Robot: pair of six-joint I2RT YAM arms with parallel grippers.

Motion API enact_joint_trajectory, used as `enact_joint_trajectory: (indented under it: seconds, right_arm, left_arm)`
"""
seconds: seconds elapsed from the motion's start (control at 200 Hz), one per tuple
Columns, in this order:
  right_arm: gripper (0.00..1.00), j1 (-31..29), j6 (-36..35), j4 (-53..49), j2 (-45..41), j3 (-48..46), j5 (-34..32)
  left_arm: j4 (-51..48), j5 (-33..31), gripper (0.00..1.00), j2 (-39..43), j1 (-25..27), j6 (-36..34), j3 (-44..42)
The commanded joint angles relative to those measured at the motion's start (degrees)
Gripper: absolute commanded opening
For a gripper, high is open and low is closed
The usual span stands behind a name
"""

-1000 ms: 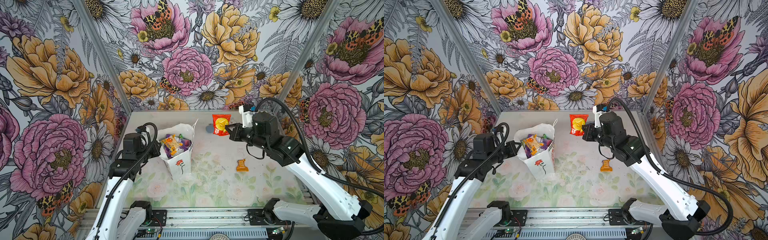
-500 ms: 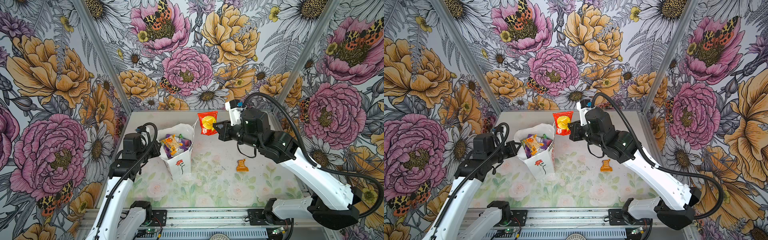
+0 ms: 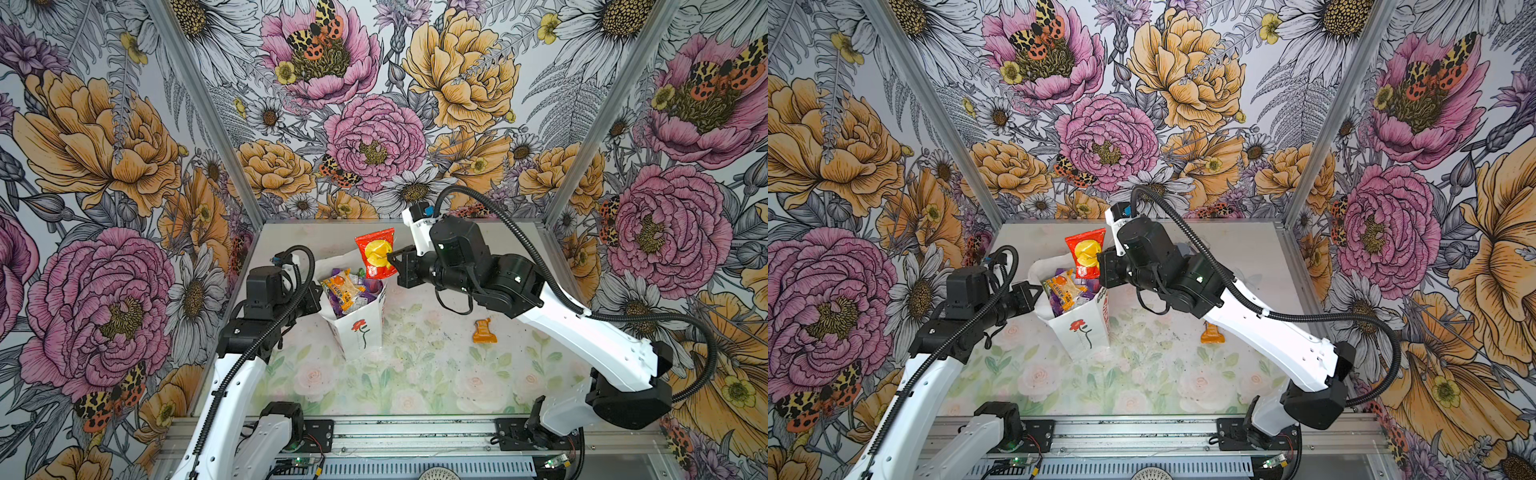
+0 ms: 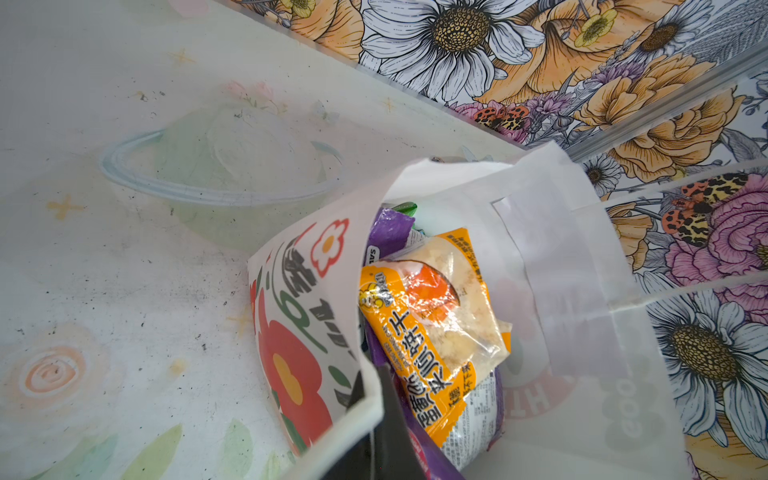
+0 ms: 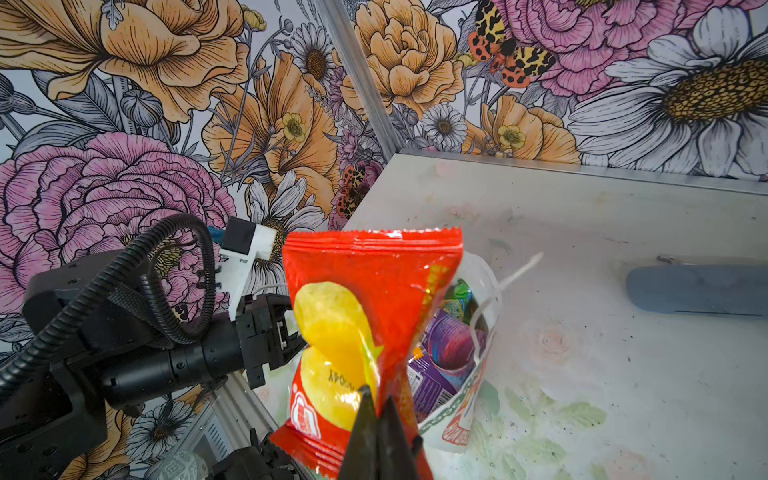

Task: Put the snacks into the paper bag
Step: 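Lift the red candy pack and carry it over the paper bag, then lower the red candy pack into the bag and open the right gripper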

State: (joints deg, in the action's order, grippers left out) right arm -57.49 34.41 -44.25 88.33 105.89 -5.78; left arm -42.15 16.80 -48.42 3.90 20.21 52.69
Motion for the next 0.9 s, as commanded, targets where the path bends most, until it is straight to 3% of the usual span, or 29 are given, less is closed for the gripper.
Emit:
enact_joint_trajectory:
  seconds: [0.0,0.896]
  right_arm:
    - [0.0,-1.1,-1.0,-0.2,3.1,4.1,-0.9]
    - [0.0,-0.1,-0.1,-24.4,29.0,29.0,-10.2]
  left_arm:
    - [5.5,0.1,0.03,2.1,-0.3,-0.6,0.8]
    - [5.6,0.4,0.03,2.7,-0.2,-0.6,0.8]
